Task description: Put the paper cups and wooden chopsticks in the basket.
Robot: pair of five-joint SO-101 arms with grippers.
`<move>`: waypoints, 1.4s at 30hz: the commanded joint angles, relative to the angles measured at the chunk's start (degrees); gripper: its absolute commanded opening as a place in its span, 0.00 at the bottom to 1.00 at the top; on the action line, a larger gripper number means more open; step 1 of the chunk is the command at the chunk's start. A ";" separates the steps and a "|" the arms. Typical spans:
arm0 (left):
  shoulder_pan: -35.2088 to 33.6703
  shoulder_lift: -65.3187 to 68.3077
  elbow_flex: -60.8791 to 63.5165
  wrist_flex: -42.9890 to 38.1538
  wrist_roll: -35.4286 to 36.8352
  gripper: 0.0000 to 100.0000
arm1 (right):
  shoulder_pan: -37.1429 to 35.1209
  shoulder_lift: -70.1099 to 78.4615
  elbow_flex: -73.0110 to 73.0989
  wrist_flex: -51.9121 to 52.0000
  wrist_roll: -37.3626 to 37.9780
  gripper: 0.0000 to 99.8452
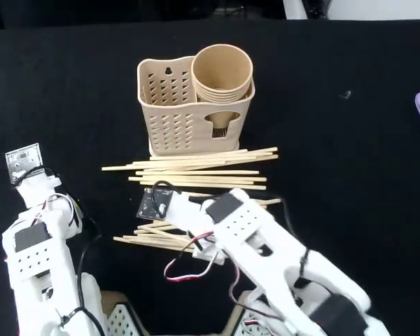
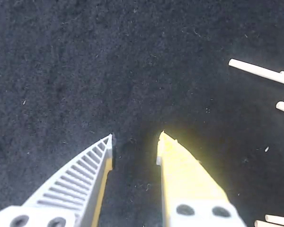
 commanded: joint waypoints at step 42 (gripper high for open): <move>-0.22 -0.44 -0.31 -0.79 -0.35 0.16 | -10.90 3.82 -6.73 -5.45 -8.97 0.01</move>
